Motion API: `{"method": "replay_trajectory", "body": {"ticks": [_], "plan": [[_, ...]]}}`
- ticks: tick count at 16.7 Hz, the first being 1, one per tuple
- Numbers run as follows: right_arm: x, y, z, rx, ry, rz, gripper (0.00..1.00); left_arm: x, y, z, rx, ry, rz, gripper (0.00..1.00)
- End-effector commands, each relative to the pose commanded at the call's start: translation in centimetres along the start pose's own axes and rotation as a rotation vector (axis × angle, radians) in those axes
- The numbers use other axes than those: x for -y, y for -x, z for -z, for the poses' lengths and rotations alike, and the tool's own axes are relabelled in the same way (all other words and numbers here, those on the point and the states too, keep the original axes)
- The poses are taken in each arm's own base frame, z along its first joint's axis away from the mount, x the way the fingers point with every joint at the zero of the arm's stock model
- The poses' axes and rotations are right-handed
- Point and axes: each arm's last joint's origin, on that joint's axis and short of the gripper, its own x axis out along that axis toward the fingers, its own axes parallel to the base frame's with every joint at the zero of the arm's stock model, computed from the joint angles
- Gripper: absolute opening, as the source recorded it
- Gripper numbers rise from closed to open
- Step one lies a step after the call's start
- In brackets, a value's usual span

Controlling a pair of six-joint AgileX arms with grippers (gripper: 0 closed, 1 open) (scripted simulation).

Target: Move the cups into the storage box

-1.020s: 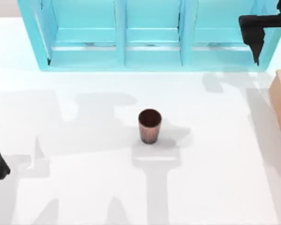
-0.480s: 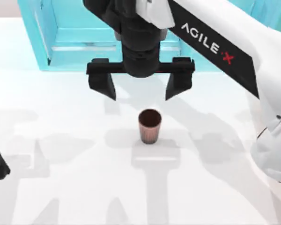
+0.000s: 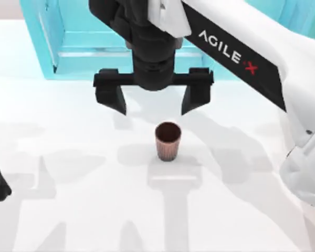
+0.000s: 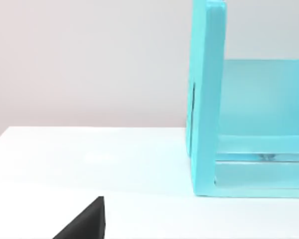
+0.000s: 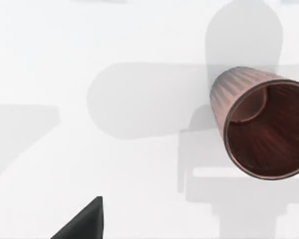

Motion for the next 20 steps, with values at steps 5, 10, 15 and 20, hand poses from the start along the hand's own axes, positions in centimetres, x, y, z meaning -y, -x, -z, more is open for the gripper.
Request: {"method": "replay_trajectory", "body": {"ticks": [5,10,15,20], "plan": [[-0.2,-4.9,-0.2,-0.007,0.001,0.007,1.0,0.0,0.0,0.0,0.0,0.0,0.0,1.0],[0.0,-9.1,0.2,-0.003,0.0,0.003,1.0,0.0,0.0,0.0,0.0,0.0,0.0,1.0],[0.1,-9.3,0.2,-0.002,0.0,0.003,1.0,0.0,0.0,0.0,0.0,0.0,0.0,1.0],[0.1,-9.3,0.2,-0.002,0.0,0.003,0.62,0.0,0.0,0.0,0.0,0.0,0.0,1.0]]}}
